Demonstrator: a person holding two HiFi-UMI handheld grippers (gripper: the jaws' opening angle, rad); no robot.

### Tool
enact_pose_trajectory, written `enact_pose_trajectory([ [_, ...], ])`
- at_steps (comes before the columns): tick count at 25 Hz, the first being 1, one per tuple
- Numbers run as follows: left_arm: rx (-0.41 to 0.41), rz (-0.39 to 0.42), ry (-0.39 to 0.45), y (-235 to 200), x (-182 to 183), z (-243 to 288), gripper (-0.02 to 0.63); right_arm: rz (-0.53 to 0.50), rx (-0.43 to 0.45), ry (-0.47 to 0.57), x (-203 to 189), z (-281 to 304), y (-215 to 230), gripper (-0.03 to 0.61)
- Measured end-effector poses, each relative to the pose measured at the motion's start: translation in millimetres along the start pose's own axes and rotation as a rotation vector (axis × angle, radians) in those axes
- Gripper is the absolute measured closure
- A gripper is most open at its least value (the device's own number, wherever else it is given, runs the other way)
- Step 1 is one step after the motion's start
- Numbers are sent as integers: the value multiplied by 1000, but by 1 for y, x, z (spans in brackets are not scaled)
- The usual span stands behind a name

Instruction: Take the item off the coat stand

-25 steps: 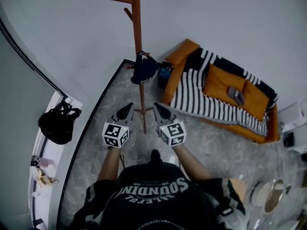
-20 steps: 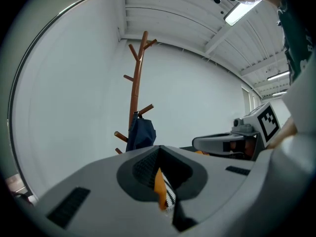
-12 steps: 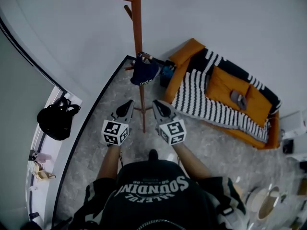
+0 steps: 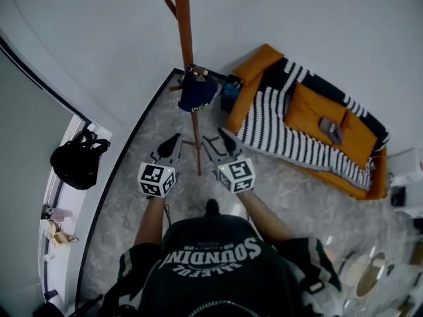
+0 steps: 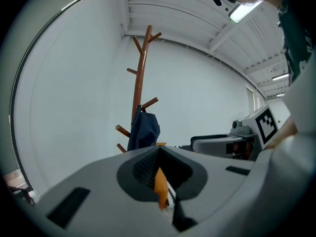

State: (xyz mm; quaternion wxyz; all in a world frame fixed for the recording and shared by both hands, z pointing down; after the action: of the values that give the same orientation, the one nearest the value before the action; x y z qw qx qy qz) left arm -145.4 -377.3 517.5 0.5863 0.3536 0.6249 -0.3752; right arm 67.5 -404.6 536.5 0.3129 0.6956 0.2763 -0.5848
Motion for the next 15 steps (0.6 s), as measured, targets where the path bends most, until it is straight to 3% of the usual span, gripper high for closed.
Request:
enact_pose_trajectory([
  [15,66,-2,-36,-17,-6,-20,614,85,-36,-39,-6,67,35,305],
])
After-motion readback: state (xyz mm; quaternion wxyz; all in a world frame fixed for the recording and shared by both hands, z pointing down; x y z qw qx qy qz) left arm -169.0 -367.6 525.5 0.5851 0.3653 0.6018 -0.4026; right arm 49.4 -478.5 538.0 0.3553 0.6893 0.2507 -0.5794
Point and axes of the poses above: the fingertips, and each gripper's own axes: z forward along the fingers, y to its right, x out of its top, the point moved 10 cm from there along -z, backward along the fingers, and after that the axes turned 14 degrees about y, right-handed, at the moved point
